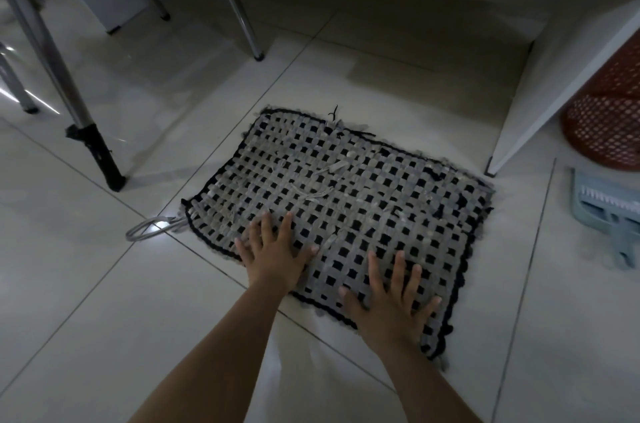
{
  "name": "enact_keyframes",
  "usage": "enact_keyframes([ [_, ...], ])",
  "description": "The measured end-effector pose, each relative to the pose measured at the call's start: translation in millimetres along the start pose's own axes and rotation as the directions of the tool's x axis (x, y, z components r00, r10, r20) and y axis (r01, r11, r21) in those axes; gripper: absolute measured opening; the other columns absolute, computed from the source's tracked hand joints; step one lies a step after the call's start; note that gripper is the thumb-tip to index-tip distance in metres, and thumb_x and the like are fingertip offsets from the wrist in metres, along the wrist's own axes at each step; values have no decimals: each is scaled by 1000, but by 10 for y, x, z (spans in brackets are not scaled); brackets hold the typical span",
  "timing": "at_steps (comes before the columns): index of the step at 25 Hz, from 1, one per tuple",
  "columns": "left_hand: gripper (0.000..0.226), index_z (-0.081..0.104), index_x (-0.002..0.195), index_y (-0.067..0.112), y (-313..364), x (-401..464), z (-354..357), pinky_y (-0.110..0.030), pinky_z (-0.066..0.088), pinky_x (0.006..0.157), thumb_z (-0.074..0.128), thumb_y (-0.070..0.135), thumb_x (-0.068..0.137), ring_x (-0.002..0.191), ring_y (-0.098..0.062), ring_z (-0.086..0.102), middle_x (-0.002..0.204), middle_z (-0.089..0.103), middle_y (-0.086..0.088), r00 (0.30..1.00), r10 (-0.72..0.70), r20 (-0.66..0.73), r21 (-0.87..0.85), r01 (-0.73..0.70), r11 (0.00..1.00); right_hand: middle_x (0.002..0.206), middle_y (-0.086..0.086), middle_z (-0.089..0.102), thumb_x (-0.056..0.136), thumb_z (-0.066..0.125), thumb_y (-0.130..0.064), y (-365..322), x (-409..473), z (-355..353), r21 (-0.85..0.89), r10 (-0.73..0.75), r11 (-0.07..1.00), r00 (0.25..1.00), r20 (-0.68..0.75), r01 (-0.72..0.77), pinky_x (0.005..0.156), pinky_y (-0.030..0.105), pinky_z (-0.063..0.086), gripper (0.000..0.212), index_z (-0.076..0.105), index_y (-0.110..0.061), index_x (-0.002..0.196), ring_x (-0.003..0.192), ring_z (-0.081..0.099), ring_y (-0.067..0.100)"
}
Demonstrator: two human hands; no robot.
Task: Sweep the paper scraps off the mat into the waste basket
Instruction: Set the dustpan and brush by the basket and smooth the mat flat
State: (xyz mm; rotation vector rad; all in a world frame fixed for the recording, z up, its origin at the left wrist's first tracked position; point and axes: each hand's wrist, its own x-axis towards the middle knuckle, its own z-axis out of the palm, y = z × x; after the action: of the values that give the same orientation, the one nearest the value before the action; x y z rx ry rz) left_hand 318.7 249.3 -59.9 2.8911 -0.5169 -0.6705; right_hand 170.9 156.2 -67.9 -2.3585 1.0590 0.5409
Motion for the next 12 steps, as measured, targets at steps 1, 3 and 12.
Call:
enact_keyframes([
  [1, 74, 6, 145, 35, 45, -59, -43, -50, -21, 108, 36, 63, 84, 143, -30, -17, 158, -9, -5, 998, 25, -49, 37, -24, 999, 153, -1, -30, 78, 14, -78, -2, -18, -67, 38, 9, 999, 1000, -6, -9, 83, 52, -43, 78, -14, -44, 142, 138, -32, 28],
  [3, 64, 13, 145, 29, 204, -184, -194, -46, -19, 109, 33, 53, 89, 145, -27, -7, 158, 5, -3, 988, 107, -110, 91, -97, 991, 158, 1, -12, 92, 29, -59, -28, -74, -274, 79, 42, 996, 995, -94, -35, 104, 60, -24, 62, 5, -40, 145, 143, -19, 28],
  [12, 66, 11, 143, 39, 300, -274, -378, -52, 15, 115, 48, 36, 89, 143, -38, 3, 158, -6, -3, 959, -42, 279, 25, 37, 999, 159, -1, -2, 94, 39, -38, 159, -241, -633, 35, -85, 996, 996, 21, 84, 119, 52, 7, 53, 22, -37, 144, 145, -6, 31],
])
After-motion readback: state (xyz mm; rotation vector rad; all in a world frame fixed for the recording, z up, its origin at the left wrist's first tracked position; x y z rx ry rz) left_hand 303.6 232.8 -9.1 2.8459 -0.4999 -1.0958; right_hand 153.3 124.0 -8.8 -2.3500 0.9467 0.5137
